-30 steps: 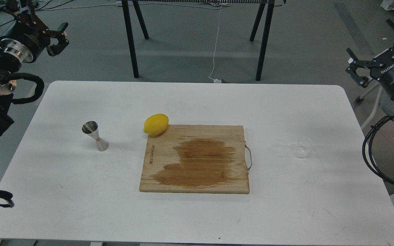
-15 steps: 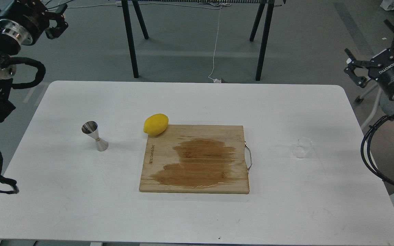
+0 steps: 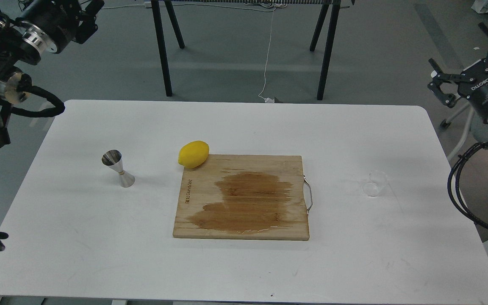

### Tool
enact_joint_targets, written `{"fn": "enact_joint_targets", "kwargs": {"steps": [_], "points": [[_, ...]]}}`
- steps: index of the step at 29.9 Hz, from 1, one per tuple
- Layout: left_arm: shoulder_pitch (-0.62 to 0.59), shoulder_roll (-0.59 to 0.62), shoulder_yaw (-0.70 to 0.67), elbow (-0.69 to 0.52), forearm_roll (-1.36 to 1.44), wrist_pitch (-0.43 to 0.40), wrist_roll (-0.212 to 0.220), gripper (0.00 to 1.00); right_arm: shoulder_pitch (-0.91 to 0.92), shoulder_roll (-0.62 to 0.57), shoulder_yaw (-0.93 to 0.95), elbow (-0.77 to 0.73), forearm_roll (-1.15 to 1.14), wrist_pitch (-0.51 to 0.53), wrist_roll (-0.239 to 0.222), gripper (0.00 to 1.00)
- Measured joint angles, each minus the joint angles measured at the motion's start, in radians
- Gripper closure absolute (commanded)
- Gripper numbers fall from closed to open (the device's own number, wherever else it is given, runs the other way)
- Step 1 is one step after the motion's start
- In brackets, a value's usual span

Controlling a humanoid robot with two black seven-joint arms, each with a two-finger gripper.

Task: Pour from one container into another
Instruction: 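Raise the left arm and swing the left gripper toward the table, then lower the left gripper to the metal jigger and grasp it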

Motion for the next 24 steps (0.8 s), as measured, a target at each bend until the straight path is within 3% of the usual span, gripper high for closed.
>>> {"fn": "enact_joint_targets", "kwargs": {"steps": [6,8,12,15,24], "points": [[-0.01,0.066,0.005,-0.263,0.406,0.003,-0.002,0.0,-0.022,-0.004,0.002,-0.001,0.0,0.0,0.003,0.01],[0.009,0.114,0.01,-0.405,0.51,0.058,-0.002,0.0,-0.027,-0.004,0.002,-0.002,0.0,0.0,0.004,0.01],[0.081,0.203,0.014,-0.644,0.667,0.249,-0.002,0.0,-0.038,-0.004,0.004,-0.002,0.0,0.0,0.005,0.01],[0.137,0.283,0.006,-0.748,0.806,0.399,-0.002,0.0,-0.042,-0.004,0.005,-0.002,0.0,0.0,0.006,0.01],[0.419,0.561,0.0,-0.832,0.93,0.923,-0.001,0.0,-0.045,-0.005,0.006,-0.004,0.0,0.0,0.006,0.01]]}}
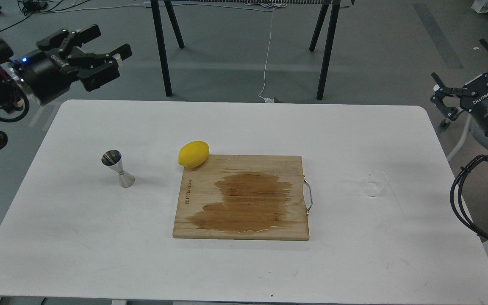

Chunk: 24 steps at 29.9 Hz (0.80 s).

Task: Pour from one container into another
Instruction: 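Lower the left gripper to the metal jigger and grasp it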

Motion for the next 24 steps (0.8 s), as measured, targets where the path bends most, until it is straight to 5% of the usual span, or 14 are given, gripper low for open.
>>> {"fn": "enact_joint_targets", "kwargs": {"steps": [6,12,24], "points": [[0.248,0.041,0.0,-0.012,-0.048,0.054,0.0,0.0,0.0,0.008,-0.002,-0.004,0.0,0.0,0.0,0.01],[0.466,-0.052,0.0,0.005,-0.139,0.055,0.0,0.0,-0.01,0.008,-0.003,-0.005,0.0,0.0,0.0,0.01],[0.545,-0.225,-0.001,0.18,-0.156,0.055,0.0,0.0,-0.019,0.002,-0.002,-0.005,0.0,0.0,-0.001,0.01]]}}
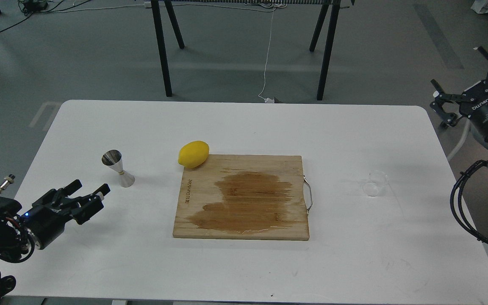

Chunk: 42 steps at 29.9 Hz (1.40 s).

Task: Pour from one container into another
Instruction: 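Lower the left gripper to the metal jigger and grasp it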

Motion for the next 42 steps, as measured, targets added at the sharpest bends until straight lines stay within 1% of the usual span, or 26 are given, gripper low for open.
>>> {"fn": "enact_joint_targets", "kwargs": {"steps": [4,8,17,23,29,42], "points": [[-0.001,-0.08,0.002,0.096,0.0,0.0,0.0,0.0,0.0,-0.002,0.001,0.0,0.0,0.0,0.0,0.01],[-0.008,-0.138,0.002,0.16,0.0,0.0,0.0,0.0,0.0,-0.004,0.001,0.0,0.0,0.0,0.0,0.01],[-0.058,-0.204,-0.001,0.239,0.0,0.0,0.0,0.0,0.0,-0.005,0.001,0.003,0.0,0.0,0.0,0.01],[-0.093,-0.227,0.002,0.262,-0.002,0.0,0.0,0.0,-0.001,-0.006,0.001,0.003,0.0,0.0,0.0,0.01],[-0.115,-0.268,0.009,0.318,-0.002,0.0,0.0,0.0,-0.004,-0.007,0.003,0.004,0.0,0.0,0.0,0.01],[-0.172,-0.338,0.014,0.395,-0.001,0.0,0.0,0.0,-0.006,-0.01,0.004,0.004,0.0,0.0,0.0,0.01]]}}
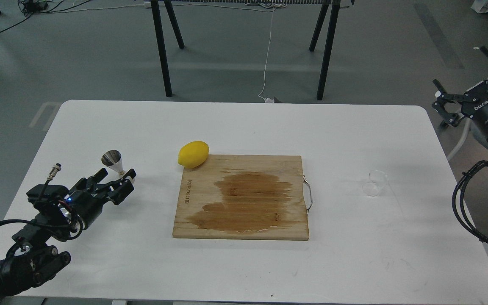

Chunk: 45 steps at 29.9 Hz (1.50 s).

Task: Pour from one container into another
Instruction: 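Lower the left gripper to the metal jigger and grasp it, then lift the jigger with the left gripper and carry it over the board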

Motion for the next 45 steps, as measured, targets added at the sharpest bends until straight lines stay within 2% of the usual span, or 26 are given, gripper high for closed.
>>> {"fn": "enact_joint_targets", "kwargs": {"steps": [6,14,21,25,28,33,37,39,45], "points": [[-0.018,-0.014,0.0,0.011,0.0,0.0,0.0,0.0,0.0,-0.002,0.001,0.001,0.001,0.0,0.0,0.01],[-0.04,-0.074,0.003,0.1,0.0,0.0,0.0,0.02,0.001,-0.003,0.002,0.002,0.001,0.0,0.0,0.01],[-0.073,-0.14,0.004,0.187,0.0,0.0,0.0,0.1,0.001,-0.003,0.002,0.0,0.001,0.0,0.0,0.01],[-0.093,-0.18,0.004,0.261,0.0,0.0,0.0,0.2,0.001,-0.003,0.004,-0.001,0.001,0.0,0.0,0.01],[-0.105,-0.209,0.004,0.32,0.0,0.0,0.0,0.31,0.001,-0.003,0.005,-0.001,0.001,0.0,0.0,0.01],[-0.115,-0.236,0.003,0.388,0.0,0.0,0.0,0.63,0.001,-0.003,0.006,-0.001,0.001,0.0,0.0,0.01],[-0.121,-0.243,0.006,0.413,0.0,0.0,0.0,0.96,0.001,-0.003,0.006,-0.001,0.001,0.0,0.0,0.01],[-0.126,-0.243,0.006,0.419,0.0,0.0,0.0,1.0,0.001,-0.003,0.008,-0.001,0.001,0.0,0.0,0.01],[-0.145,-0.241,0.004,0.421,-0.01,0.0,0.0,1.0,0.0,-0.003,0.009,0.001,0.001,0.0,0.0,0.01]]}}
